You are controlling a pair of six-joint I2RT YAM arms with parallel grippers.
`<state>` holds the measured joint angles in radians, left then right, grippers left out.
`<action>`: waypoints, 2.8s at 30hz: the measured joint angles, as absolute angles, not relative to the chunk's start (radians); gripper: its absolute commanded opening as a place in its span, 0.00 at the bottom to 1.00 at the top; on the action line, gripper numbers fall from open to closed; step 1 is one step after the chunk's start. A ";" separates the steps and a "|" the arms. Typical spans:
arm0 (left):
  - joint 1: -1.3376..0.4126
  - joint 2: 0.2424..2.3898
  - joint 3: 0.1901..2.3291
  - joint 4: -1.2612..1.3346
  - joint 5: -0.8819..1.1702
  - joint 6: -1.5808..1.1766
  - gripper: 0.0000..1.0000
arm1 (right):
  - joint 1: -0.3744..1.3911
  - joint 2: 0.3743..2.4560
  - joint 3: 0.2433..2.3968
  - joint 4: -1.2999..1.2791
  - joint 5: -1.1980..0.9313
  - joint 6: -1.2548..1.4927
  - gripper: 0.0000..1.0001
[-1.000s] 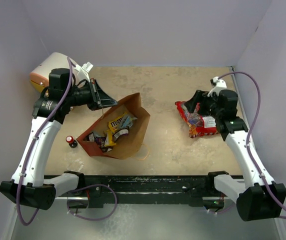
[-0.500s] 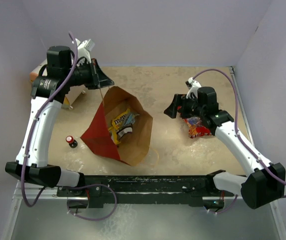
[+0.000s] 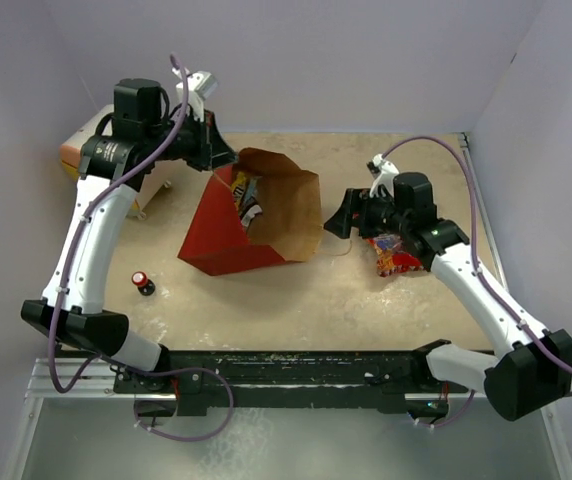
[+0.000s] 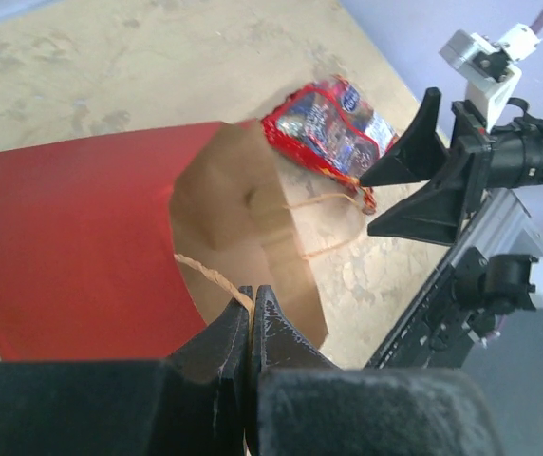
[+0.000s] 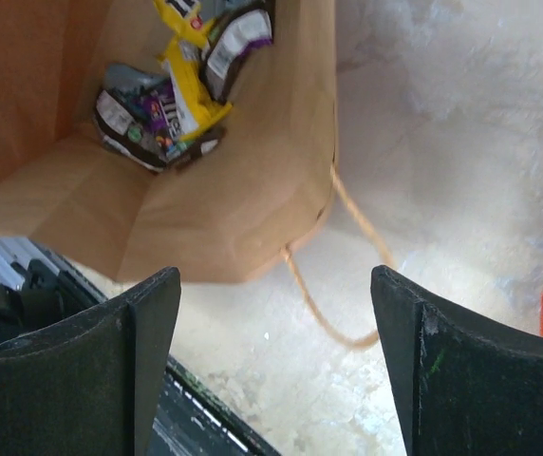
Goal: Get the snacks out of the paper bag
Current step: Adjust the paper bag at the center of the board, then take out the snack from the paper bag.
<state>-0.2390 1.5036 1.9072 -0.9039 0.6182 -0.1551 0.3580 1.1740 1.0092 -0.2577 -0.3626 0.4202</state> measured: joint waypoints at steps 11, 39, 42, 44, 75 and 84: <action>-0.271 1.467 1.564 -0.606 0.796 -0.390 0.00 | 0.375 1.090 0.739 -0.224 -0.401 0.565 0.73; -0.371 1.208 1.264 -0.716 0.650 -0.645 0.00 | 0.658 1.423 0.642 0.215 -0.485 0.767 0.22; -0.371 1.180 1.293 -0.782 0.571 -0.629 0.00 | 0.771 1.434 0.644 0.281 -0.472 0.808 0.27; -0.371 1.144 1.298 -0.817 0.527 -0.624 0.00 | 0.822 1.428 0.644 0.311 -0.463 0.825 0.34; -0.370 1.198 1.356 -0.854 0.595 -0.616 0.00 | 1.117 0.992 0.779 0.054 -0.194 -0.142 0.77; -0.370 1.225 1.357 -0.805 0.575 -0.636 0.00 | 1.118 1.488 0.964 0.130 -0.129 -0.718 0.78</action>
